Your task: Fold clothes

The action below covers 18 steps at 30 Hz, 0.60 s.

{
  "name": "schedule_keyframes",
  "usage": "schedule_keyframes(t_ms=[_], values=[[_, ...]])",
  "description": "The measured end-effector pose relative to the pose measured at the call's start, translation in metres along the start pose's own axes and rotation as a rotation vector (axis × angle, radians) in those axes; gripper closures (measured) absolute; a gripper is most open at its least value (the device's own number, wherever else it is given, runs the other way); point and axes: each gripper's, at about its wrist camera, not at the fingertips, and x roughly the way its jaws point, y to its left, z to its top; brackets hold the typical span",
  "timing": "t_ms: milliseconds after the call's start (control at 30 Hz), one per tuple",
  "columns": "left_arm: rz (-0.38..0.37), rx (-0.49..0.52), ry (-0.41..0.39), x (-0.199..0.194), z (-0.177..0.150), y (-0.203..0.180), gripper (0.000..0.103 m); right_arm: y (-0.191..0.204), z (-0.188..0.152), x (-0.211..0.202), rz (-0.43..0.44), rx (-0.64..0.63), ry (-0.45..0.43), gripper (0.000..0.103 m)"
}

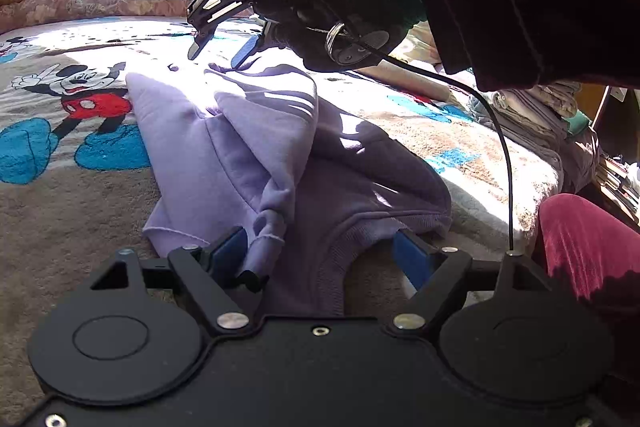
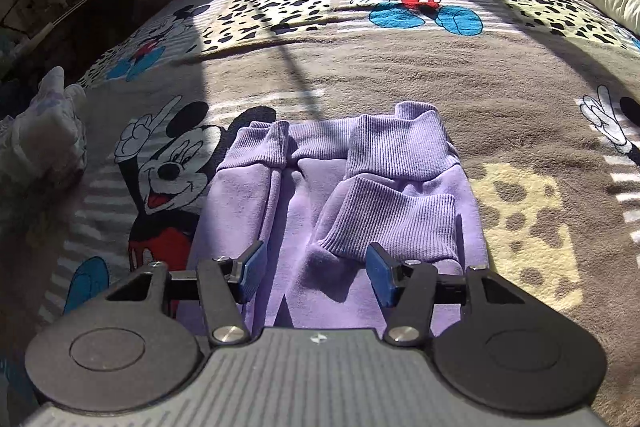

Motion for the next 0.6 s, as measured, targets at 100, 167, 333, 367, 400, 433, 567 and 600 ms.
schedule_keyframes(t_ms=[100, 167, 333, 367, 400, 433, 567, 600], values=[[-0.001, 0.001, 0.0, 0.0, 0.0, 0.0, 0.023, 0.001, 0.0, 0.003, -0.008, -0.002, -0.008, 0.073], [-0.002, 0.002, 0.001, 0.0, 0.0, 0.0, 0.023, -0.004, 0.001, 0.002, -0.001, 0.003, -0.017, 0.085], [-0.003, 0.008, 0.004, 0.0, 0.001, -0.001, 0.022, -0.013, -0.001, -0.007, 0.021, 0.014, -0.055, 0.091], [-0.003, 0.009, 0.005, 0.001, 0.001, -0.001, 0.022, -0.015, -0.001, -0.012, 0.033, 0.031, -0.073, 0.091], [-0.003, 0.009, 0.006, 0.001, 0.001, 0.0, 0.022, -0.016, -0.001, -0.017, 0.054, 0.049, -0.088, 0.091], [-0.003, 0.008, 0.006, 0.001, 0.001, 0.0, 0.022, -0.018, 0.0, -0.022, 0.077, 0.066, -0.102, 0.091], [-0.005, 0.001, 0.006, 0.0, 0.0, 0.0, 0.022, -0.01, 0.008, -0.041, 0.13, 0.061, -0.152, 0.091], [-0.007, -0.002, 0.006, 0.0, 0.0, 0.0, 0.022, -0.008, 0.01, -0.045, 0.142, 0.058, -0.162, 0.091]])
